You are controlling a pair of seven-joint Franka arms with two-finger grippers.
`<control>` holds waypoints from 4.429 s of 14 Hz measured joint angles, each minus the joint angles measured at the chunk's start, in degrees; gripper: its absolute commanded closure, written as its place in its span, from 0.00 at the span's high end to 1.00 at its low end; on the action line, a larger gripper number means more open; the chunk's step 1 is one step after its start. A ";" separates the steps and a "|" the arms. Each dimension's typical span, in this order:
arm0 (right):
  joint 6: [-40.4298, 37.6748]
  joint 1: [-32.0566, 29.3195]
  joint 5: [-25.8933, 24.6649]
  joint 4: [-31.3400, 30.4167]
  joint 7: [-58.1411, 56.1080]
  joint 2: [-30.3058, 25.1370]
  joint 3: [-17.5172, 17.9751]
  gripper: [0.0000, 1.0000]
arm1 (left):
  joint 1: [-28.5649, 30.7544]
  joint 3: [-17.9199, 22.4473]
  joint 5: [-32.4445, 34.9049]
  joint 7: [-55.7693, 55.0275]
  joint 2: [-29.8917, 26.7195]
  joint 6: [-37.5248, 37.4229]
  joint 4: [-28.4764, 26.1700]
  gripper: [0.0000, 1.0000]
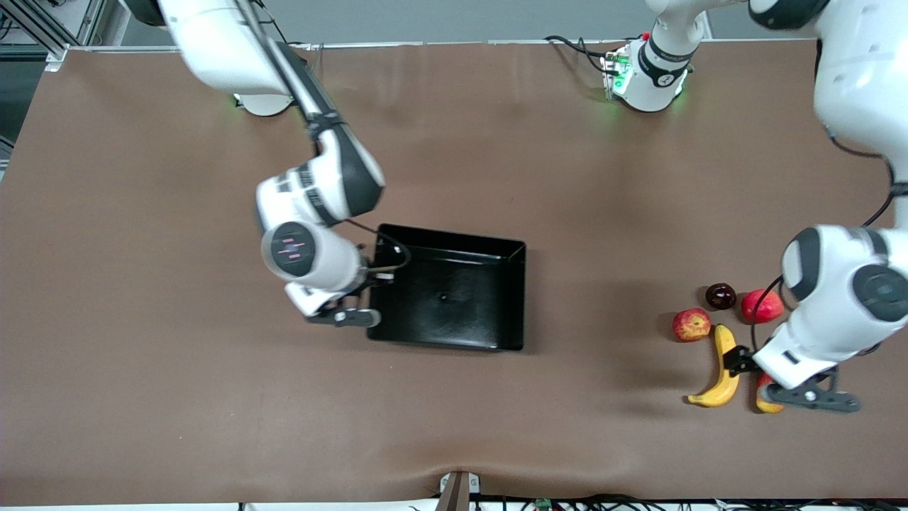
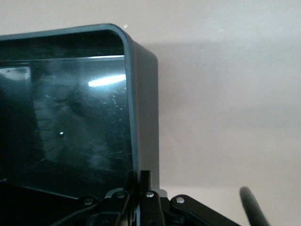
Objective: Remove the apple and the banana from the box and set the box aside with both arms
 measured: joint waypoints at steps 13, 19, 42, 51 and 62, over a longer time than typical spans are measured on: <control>-10.53 -30.89 0.58 -2.46 -30.80 -6.38 -0.80 0.00 | 0.01 -2.64 -9.79 -4.51 -25.68 -30.13 -0.15 1.00; -3.68 -41.79 0.58 -10.59 -45.75 -6.32 -0.84 0.00 | -2.78 0.18 -10.64 -4.51 -30.76 -33.57 -0.81 1.00; 1.64 -45.20 -0.04 -11.64 -52.52 -6.40 0.95 1.00 | -14.08 14.45 -16.14 -4.41 -36.75 -35.12 -8.27 1.00; -8.60 -36.55 -8.41 5.70 -42.86 -7.84 1.17 1.00 | -14.45 14.17 -16.14 -4.46 -36.76 -34.84 -8.23 1.00; -20.17 -27.90 -15.94 -7.39 -21.86 -30.89 0.70 1.00 | -14.75 12.90 -16.15 -4.54 -36.42 -34.84 -8.30 1.00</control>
